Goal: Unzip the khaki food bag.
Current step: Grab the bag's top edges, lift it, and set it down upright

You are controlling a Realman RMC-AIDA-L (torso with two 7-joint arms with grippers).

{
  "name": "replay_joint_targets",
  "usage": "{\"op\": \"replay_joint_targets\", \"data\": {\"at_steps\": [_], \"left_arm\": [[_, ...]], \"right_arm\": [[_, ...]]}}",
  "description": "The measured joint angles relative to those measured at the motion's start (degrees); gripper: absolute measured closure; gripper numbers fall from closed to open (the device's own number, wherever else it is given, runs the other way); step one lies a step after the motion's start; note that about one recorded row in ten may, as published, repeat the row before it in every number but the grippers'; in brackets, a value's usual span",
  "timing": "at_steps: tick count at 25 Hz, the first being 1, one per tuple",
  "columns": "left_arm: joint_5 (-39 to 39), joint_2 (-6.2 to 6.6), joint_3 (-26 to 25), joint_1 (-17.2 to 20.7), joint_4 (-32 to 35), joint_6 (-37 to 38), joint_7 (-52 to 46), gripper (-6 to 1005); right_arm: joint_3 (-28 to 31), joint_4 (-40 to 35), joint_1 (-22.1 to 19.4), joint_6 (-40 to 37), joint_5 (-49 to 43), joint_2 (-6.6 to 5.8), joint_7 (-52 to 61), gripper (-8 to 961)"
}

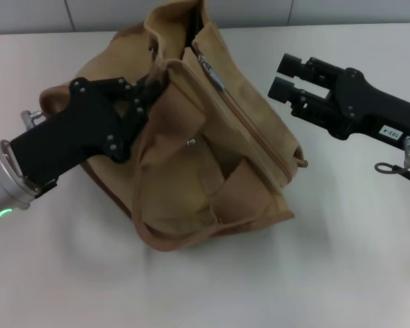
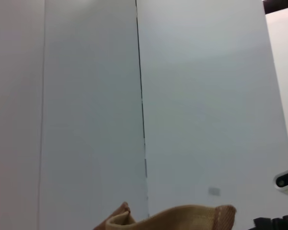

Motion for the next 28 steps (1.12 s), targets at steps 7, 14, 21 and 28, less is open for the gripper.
{"op": "replay_joint_targets", "data": {"at_steps": [7,14,21,28], "left_arm": [[0.1,-0.1,1.6,-1.0,-1.1,0.6,0.1,950],[0.1,-0.12,3.1,-1.5,-1.7,2.3,0.1,949],[0.2,-0.11,5.4,-3.2,-5.6,2.2,4.5,947],[0.2,-0.11,5.4,-3.4,-6.3,1.4,5.5,946]], "right_arm": [[-1.9,-0.1,0.0,0.5,-0.1,0.0,-3.7,330],[-3.1,0.1,0.4,3.4,-0.1,0.06,-6.4,497],[-7.0,1.8,1.6,6.3,-0.1,0.32,-7.2,497],[-7.5,3.1,1.4,7.1,-0.1,0.35,-7.3,498]]}}
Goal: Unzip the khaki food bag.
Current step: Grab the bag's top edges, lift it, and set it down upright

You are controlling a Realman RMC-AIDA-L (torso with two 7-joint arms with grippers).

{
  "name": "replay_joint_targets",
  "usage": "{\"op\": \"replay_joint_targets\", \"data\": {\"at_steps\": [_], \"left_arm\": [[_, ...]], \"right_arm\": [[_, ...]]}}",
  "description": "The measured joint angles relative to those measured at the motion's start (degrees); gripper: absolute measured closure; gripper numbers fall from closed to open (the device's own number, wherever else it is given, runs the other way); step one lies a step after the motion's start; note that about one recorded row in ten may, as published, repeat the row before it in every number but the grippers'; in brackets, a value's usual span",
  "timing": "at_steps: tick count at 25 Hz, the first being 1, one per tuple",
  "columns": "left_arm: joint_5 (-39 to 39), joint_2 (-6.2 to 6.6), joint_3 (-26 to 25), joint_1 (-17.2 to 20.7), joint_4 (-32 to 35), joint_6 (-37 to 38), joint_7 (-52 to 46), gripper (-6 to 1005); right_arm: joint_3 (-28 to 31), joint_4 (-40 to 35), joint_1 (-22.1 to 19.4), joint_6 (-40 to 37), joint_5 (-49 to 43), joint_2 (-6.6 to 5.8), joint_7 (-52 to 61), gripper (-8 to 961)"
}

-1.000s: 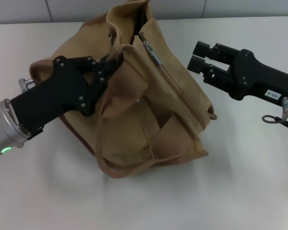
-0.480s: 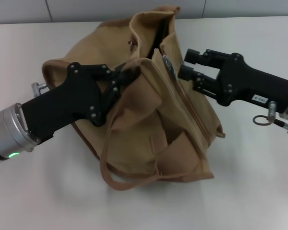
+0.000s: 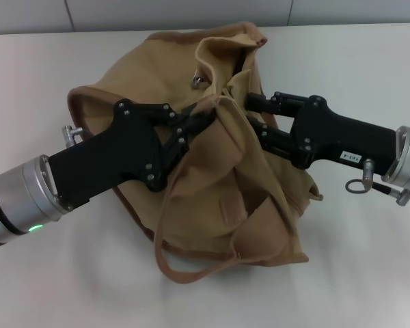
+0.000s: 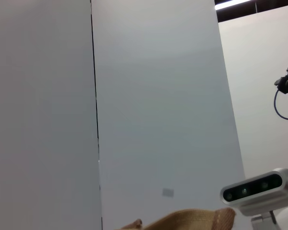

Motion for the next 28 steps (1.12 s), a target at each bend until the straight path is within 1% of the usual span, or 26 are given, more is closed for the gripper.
{"op": "replay_joint_targets", "data": {"at_steps": [3,8,14,24,28], "left_arm": [[0.0,0.0,0.0,-0.1,0.0,-0.8,0.0,945],[-0.1,0.0,-0.1,-0.2,-0.1,-1.9,0.0,944],[-0.1,0.01,-0.1,-0.2,-0.1,-1.7,0.2,943],[0.0,0.0,-0.1,-0.1,-0.2,-1.7,1.1,941],[-0.1,0.0,-0.3,-0.1,-0.2,-1.8,1.6,941]], "right_arm": [[-1.7,0.4,0.0,-0.3,0.0,-0.01,0.3,498],[-3.2,-0.1,0.1,-1.4,0.0,-0.27,2.0,497],[-4.2,-0.2,0.8,-1.6,0.0,-0.24,3.3,498],[-9.4,-2.9,2.2,-2.5,-0.2,-0.32,12.7,499],[-10.9,-5.0,2.4,-2.6,-0.2,-0.42,18.8,498]]}}
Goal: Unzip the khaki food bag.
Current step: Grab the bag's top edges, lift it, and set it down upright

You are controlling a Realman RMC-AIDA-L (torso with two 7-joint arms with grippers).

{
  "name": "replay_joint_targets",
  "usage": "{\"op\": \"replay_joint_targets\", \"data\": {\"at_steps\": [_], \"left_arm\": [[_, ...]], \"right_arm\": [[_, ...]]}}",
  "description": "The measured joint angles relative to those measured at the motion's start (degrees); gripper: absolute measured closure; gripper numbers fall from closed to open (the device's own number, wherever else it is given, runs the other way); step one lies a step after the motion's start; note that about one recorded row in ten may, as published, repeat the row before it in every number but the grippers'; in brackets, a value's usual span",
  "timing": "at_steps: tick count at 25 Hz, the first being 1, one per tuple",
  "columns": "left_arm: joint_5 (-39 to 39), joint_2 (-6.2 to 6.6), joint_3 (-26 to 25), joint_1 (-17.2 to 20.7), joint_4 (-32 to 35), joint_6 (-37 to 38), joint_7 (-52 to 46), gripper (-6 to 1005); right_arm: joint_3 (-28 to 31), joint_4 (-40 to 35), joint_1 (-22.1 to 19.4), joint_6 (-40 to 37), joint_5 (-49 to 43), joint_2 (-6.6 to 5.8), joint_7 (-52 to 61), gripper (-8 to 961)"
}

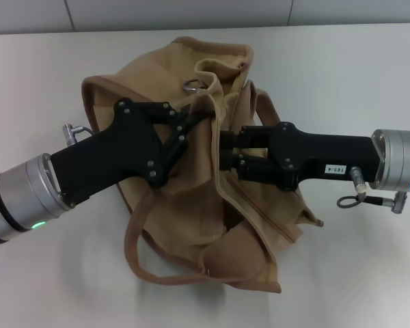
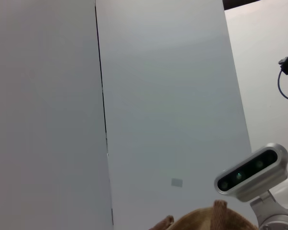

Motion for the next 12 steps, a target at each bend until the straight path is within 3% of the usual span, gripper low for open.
{"op": "replay_joint_targets", "data": {"at_steps": [5,12], "left_arm": [[0.0,0.0,-0.1,0.0,0.0,0.0,0.4,940],[0.0,0.0,-0.4,-0.1,0.2,-0.2,0.4,938]], "right_arm": [[-0.6,-0.4,0.0,-0.1,0.0,-0.06,1.6,498],[-1.0,-1.7,0.0,-0.9,0.0,-0.11,4.6,592]]}}
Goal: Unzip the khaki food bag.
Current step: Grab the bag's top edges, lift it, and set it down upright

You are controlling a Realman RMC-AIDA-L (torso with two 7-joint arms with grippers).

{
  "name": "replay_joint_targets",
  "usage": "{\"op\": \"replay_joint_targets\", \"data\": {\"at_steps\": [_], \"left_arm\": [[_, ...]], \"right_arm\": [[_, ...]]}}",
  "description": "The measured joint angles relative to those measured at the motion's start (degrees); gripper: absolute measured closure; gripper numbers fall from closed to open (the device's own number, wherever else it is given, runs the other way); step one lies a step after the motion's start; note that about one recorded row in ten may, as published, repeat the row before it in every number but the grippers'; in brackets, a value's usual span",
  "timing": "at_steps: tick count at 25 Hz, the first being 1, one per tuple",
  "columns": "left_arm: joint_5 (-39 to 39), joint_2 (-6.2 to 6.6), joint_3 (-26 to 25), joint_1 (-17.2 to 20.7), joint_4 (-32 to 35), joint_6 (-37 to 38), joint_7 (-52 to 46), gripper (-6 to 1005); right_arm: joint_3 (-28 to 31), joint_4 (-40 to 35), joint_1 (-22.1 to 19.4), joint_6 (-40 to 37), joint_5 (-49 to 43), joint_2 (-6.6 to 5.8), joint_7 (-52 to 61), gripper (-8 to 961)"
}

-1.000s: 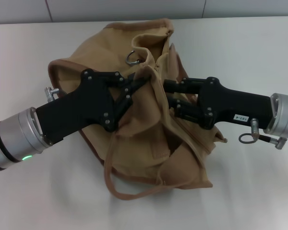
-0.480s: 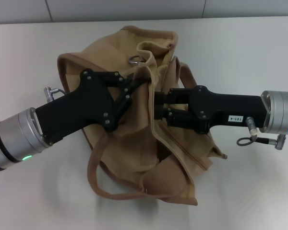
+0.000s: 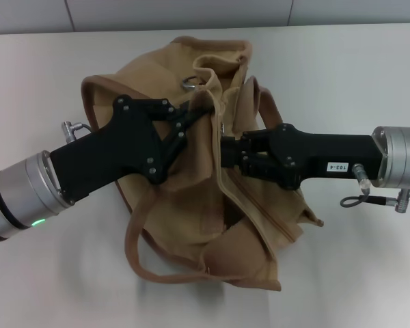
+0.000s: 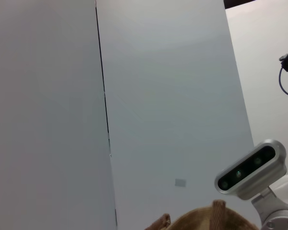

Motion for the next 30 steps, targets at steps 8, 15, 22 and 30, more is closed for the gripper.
{"op": "replay_joint_targets", "data": {"at_steps": [8,15,22,30], "left_arm": [[-0.5,0.0,-0.1,-0.1,0.1,0.0,0.0,937],[-0.5,0.0,-0.1,-0.1,0.1,-0.1,0.1,935],[-0.5,0.0,-0.1,0.0,0.3,0.0,0.1,934],[-2.3,0.15,-0.1,0.9,0.5,1.0,1.5,932]], "right_arm": [[0.1,-0.1,0.5,-0.1,0.0,0.0,1.0,710],[0.5,-0.1,0.5,0.0,0.1,0.0,1.0,760],[0.9,-0.3,0.5,0.1,0.5,0.0,1.1,873],[1.1,-1.4,-0.4,0.7,0.5,0.0,1.3,949]]}}
